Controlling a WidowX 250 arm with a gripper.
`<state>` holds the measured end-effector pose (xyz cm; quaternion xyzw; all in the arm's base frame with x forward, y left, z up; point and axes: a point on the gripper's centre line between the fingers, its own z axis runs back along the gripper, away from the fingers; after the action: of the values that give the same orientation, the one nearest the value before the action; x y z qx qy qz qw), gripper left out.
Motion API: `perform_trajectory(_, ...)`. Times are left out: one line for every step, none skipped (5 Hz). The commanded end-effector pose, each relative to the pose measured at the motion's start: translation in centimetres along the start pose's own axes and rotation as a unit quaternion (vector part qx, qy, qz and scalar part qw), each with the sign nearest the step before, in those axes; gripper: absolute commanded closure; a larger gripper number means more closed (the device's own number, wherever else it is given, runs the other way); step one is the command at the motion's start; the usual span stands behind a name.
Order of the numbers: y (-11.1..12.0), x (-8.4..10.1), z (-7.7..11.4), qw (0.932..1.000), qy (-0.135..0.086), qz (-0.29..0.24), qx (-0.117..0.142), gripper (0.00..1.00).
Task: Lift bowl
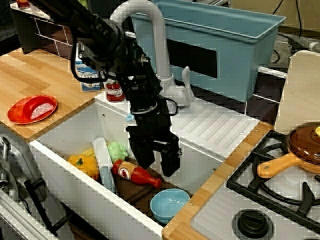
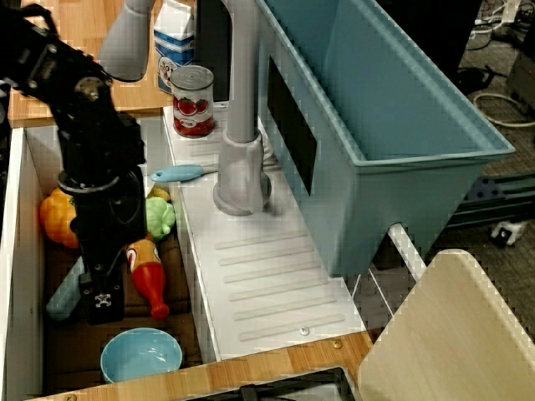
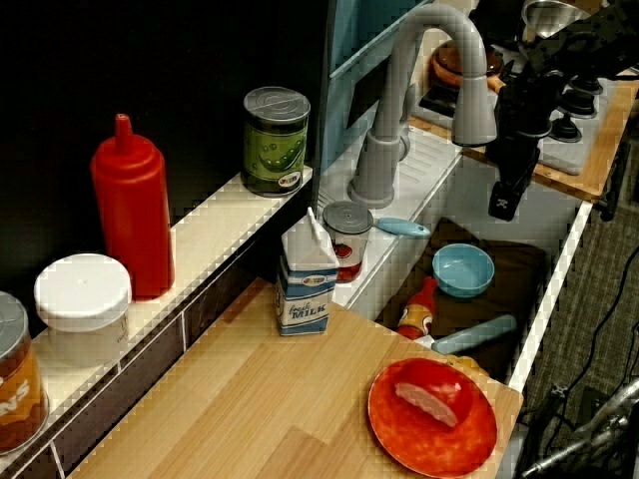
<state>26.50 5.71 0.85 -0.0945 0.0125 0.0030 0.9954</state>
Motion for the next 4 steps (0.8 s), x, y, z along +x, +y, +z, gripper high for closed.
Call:
perform_trajectory(2.8, 1.4, 1.0, 0.9998, -0.009, 0.02, 0.003, 0.0)
perform_trajectory(3.5, 0.6, 0.9, 0.9997, -0.004, 0.026, -0.001, 0.0)
perform_trajectory(3.1, -0.5, 0.8, 0.9997, -0.011, 0.019, -0.007, 0.0)
perform_trajectory(2.1, -1.1, -0.2, 0.9992, -0.037, 0.013, -0.003, 0.0)
